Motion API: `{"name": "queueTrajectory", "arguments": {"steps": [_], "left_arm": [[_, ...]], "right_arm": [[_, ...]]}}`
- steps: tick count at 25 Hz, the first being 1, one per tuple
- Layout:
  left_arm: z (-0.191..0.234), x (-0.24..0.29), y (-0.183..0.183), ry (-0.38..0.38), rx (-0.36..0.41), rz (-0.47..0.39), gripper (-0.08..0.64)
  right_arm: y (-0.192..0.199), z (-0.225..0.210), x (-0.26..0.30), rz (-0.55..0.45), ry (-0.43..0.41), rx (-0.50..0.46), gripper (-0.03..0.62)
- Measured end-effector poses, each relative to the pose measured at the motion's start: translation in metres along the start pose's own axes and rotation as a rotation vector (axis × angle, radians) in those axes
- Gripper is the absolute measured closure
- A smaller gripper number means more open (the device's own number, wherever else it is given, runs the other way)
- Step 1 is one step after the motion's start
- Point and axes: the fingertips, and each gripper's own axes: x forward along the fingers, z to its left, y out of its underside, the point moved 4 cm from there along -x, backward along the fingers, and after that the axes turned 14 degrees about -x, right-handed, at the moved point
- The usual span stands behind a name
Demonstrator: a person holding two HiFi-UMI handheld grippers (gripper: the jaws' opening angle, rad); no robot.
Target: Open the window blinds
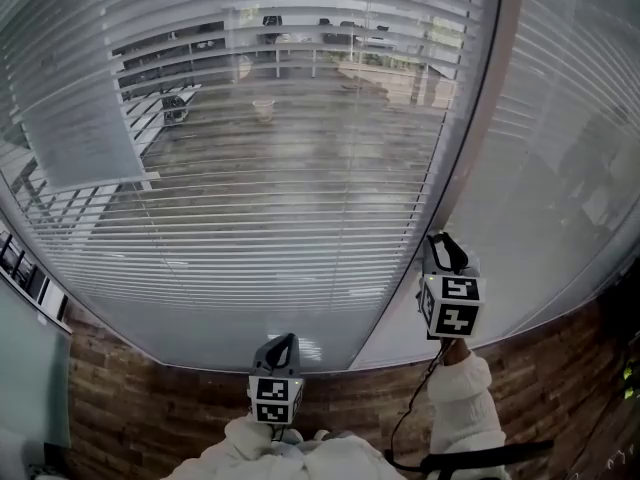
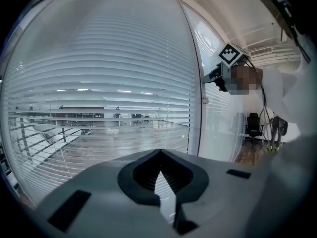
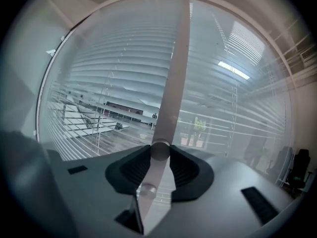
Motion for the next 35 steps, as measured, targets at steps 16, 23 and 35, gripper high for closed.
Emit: {"name": "queueTrajectory", "arguments": {"steps": [16, 23, 35], "left_arm": [[0.008, -0.003, 0.004, -0.022, -0.006, -0.007, 0.560], [0.012, -0.018, -0.043, 0.005, -0.066, -0.134, 0.560], [0.026, -0.030, -0.075, -0.013, -0.158, -0.216, 0.560]], "right_arm": [[0.001, 0.002, 0.002, -0.035, 0.036, -0.095, 0.460], [-0.018, 0.022, -0.049, -0.369, 0.140, 0.160, 0.460], [0.035, 0.243, -0.039, -0.159, -0.423, 0.360, 0.578]]}}
